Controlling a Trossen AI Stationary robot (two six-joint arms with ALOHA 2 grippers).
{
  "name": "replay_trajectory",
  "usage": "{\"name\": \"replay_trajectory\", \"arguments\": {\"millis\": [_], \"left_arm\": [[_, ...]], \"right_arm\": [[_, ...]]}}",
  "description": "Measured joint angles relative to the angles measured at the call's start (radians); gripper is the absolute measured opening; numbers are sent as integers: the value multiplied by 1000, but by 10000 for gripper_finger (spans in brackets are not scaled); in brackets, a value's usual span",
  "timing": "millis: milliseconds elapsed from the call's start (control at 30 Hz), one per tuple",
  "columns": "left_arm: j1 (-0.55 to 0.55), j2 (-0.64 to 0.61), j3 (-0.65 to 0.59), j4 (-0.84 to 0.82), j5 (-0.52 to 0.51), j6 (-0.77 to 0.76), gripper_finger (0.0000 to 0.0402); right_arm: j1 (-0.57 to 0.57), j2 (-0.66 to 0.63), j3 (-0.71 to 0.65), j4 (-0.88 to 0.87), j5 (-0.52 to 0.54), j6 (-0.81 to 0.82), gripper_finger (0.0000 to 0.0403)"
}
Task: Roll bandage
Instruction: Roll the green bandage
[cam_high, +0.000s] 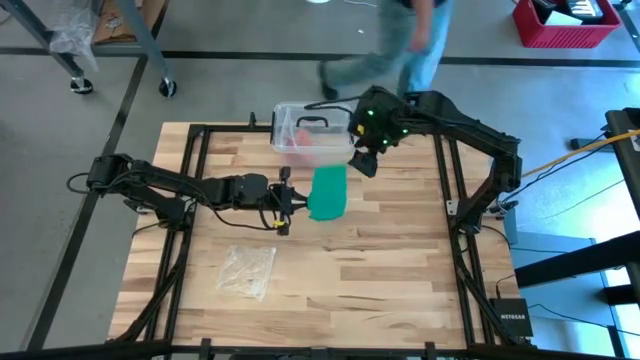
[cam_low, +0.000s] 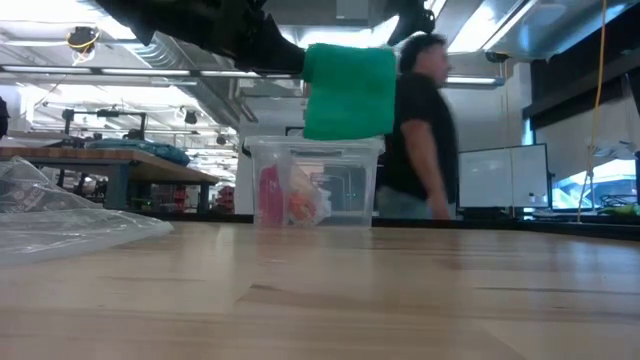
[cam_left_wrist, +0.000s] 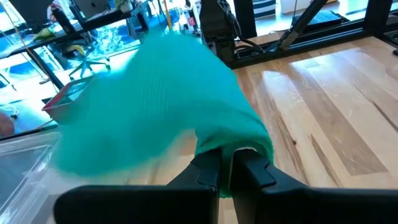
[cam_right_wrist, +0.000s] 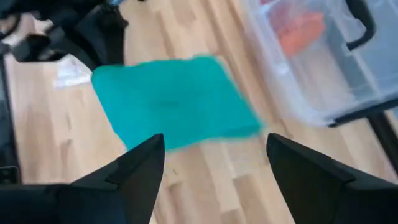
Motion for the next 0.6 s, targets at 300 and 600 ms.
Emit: {"name": "replay_trajectory", "arguments": {"millis": [300, 600], "left_arm": [[-2, 0, 0, 1, 4, -4, 11], [-17, 0, 0, 3, 13, -16, 10]], "right_arm": [[47, -31, -9, 69, 172, -83, 285], [249, -284, -379, 391, 58, -107, 285]]}}
